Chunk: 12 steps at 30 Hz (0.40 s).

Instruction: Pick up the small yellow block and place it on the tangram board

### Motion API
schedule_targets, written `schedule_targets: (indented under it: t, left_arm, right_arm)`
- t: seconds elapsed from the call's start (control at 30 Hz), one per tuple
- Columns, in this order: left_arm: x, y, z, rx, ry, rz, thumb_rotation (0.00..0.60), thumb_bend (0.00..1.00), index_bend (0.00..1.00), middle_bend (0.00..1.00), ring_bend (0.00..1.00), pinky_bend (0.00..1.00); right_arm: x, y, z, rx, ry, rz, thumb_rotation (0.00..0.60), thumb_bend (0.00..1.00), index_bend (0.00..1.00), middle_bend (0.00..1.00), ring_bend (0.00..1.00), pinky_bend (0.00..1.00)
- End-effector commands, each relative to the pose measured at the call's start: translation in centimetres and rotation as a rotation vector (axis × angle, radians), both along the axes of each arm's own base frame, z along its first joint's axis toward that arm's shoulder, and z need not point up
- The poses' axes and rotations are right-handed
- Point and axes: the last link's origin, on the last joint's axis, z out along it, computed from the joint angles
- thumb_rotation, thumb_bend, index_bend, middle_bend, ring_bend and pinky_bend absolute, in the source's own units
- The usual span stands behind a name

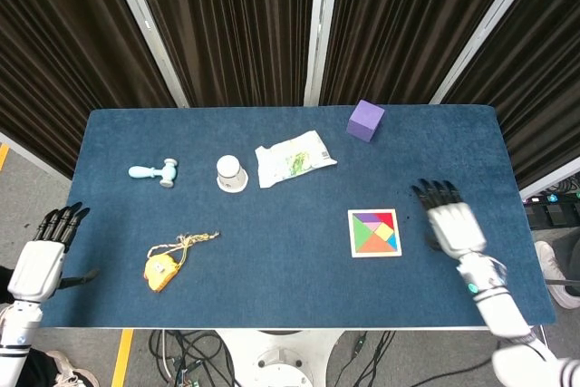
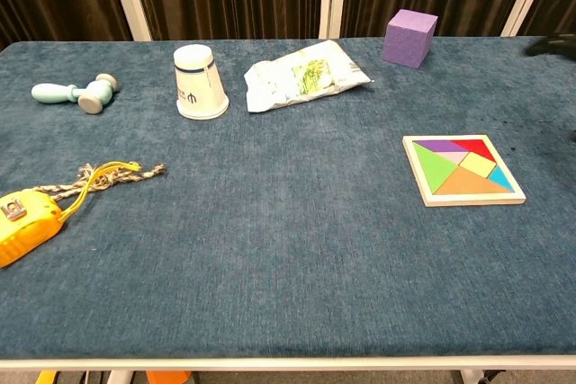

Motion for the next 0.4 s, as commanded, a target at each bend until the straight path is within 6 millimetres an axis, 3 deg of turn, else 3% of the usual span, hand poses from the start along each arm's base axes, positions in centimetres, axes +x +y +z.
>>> schedule_targets:
  t: [0.03, 0.2, 0.4]
  left_arm:
    - [-0.2, -0.1, 0.1, 0.01, 0.023, 0.004, 0.6, 0.0, 0.04, 0.0, 0.0, 0.0]
    - [-0.1, -0.1, 0.3, 0.022, 0.062, -0.003, 0.6, 0.0, 0.04, 0.0, 0.0, 0.0]
    - [0.0, 0.3, 0.9, 0.052, 0.109, 0.008, 0.6, 0.0, 0.04, 0.0, 0.0, 0.0]
  right_arm:
    - [-3.8, 4.6, 3.3, -0.099, -0.007, -0.132, 0.58, 0.0, 0.0, 0.0, 0.0, 0.0]
    - [-7.5, 7.9, 6.1, -0.256, -0.023, -0.181, 0.566, 0.1, 0.0, 0.0, 0.0, 0.0]
    - [-8.6, 10.0, 6.7, -0.311, -0.057, -0.174, 0.563, 0.1, 0.0, 0.0, 0.0, 0.0]
